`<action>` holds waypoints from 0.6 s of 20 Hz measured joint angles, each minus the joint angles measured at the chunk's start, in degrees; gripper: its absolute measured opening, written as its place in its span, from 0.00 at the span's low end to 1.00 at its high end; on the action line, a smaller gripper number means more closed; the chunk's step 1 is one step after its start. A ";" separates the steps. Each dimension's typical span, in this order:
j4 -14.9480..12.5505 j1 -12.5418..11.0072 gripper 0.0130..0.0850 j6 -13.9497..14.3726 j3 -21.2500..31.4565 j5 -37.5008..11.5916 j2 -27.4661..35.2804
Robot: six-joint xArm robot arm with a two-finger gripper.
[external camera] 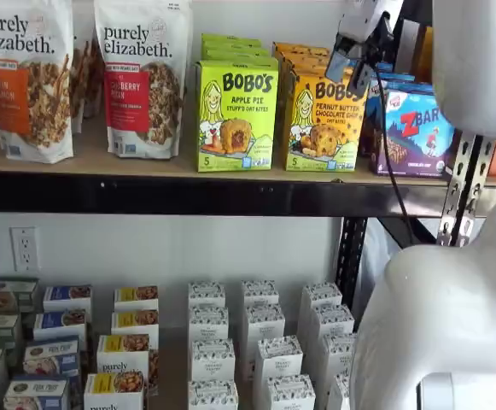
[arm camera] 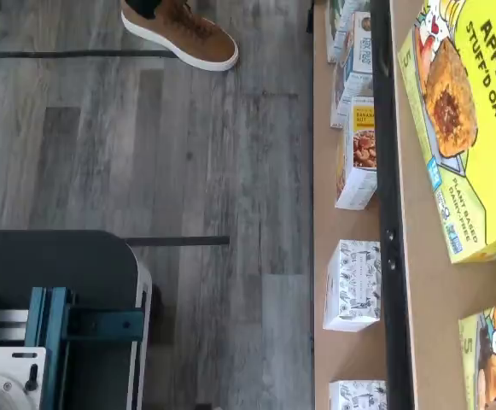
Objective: Pick up the orange box on the top shelf, the fifth box from the left
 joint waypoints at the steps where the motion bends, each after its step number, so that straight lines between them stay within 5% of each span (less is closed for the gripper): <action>1: -0.20 0.12 1.00 0.00 0.81 -1.08 -0.58; 12: -1.18 1.36 1.00 0.41 6.36 -7.09 -4.88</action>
